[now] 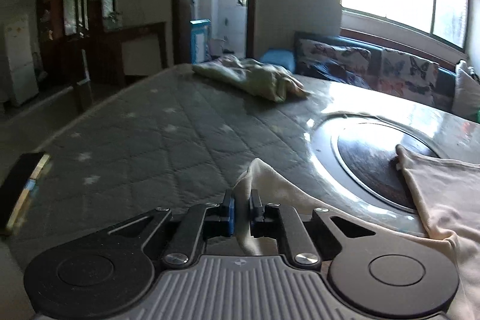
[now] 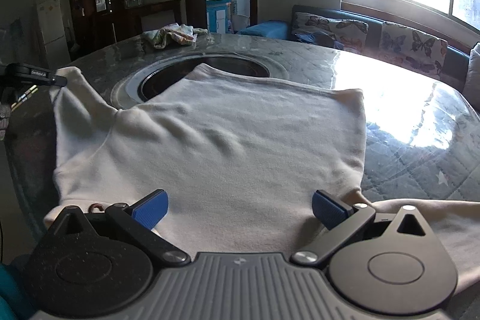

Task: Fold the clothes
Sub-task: 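Move the right gripper to the sweatshirt hem edge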

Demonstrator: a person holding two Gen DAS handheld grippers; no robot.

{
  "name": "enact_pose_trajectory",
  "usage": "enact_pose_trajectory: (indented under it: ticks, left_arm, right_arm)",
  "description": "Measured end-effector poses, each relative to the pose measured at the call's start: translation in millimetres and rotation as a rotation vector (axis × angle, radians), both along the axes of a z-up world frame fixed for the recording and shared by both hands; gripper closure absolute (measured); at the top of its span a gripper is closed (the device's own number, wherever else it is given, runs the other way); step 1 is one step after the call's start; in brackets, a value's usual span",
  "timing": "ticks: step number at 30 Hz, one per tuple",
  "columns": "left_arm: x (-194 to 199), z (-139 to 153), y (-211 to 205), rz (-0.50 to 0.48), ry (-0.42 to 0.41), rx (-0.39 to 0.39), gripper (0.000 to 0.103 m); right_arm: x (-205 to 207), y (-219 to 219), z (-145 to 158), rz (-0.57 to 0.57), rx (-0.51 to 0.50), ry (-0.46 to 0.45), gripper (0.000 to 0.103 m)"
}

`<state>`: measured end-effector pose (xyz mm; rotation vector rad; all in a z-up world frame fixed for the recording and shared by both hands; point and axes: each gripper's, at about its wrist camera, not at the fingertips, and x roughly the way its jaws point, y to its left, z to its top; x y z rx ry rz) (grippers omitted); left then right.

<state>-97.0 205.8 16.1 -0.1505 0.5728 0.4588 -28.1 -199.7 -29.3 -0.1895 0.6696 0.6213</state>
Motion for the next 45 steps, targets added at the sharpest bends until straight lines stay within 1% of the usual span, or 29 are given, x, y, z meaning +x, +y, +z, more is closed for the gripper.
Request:
enact_pose_trajectory:
  ticks: [3, 7, 10, 13, 16, 19, 20, 22, 24, 27, 28, 29, 30, 33, 34, 35, 36, 38, 45]
  left_arm:
    - [-11, -1, 5, 0.032, 0.025, -0.010, 0.093]
    - [-13, -11, 12, 0.063, 0.097, 0.001, 0.093]
    - [-14, -15, 17, 0.075, 0.106, -0.001, 0.093]
    - [-7, -17, 15, 0.066, 0.116, 0.036, 0.093]
    - [-1, -23, 15, 0.059, 0.144, 0.048, 0.092]
    - [1, -24, 17, 0.057, 0.151, 0.051, 0.081]
    - [2, -23, 16, 0.055, 0.152, 0.050, 0.074]
    - [2, -21, 16, 0.050, 0.152, 0.061, 0.068]
    - [0, -18, 18, 0.059, 0.147, 0.064, 0.053]
    - [-4, -11, 21, 0.072, 0.132, 0.061, 0.048]
    - [-4, -9, 22, 0.076, 0.124, 0.057, 0.046]
    - [-4, -6, 22, 0.077, 0.115, 0.048, 0.042]
    - [-5, -3, 21, 0.076, 0.105, 0.038, 0.039]
    - [-4, 5, 12, 0.037, 0.079, 0.036, 0.038]
    - [-3, 7, 7, 0.023, 0.073, 0.041, 0.036]
    - [-3, 9, 3, 0.008, 0.068, 0.046, 0.033]
    - [-2, 10, -3, -0.010, 0.062, 0.049, 0.032]
    - [-2, 14, -12, -0.041, 0.053, 0.057, 0.032]
    - [5, 20, -36, -0.128, 0.046, 0.051, 0.029]
  right_arm:
    - [-1, 2, 2, 0.011, 0.003, 0.007, 0.000]
    - [-1, 3, -5, 0.021, -0.029, 0.010, 0.000]
    - [-3, 2, 0, 0.020, -0.002, 0.005, 0.000]
    - [-4, 3, 0, 0.018, -0.003, 0.008, 0.000]
    - [-5, 0, 1, 0.012, 0.000, 0.010, 0.000]
    - [-5, -14, 10, -0.027, 0.028, 0.001, 0.000]
    - [-5, -19, 12, -0.043, 0.036, -0.001, 0.000]
    - [-2, -35, 15, -0.101, 0.043, 0.000, 0.000]
    - [1, -51, 18, -0.160, 0.050, 0.000, 0.000]
    - [7, -79, 20, -0.267, 0.057, -0.011, 0.001]
    - [10, -87, 21, -0.294, 0.057, -0.015, 0.005]
    - [12, -93, 22, -0.313, 0.055, -0.019, 0.009]
    - [17, -102, 21, -0.338, 0.048, -0.023, 0.010]
    - [31, -119, 17, -0.392, 0.038, -0.023, 0.019]
    - [36, -122, 15, -0.402, 0.032, -0.020, 0.024]
    - [41, -125, 13, -0.412, 0.027, -0.018, 0.027]
    - [46, -127, 10, -0.422, 0.022, -0.015, 0.029]
    - [55, -133, 6, -0.444, 0.015, -0.012, 0.037]
    - [76, -155, -6, -0.515, 0.004, 0.005, 0.040]
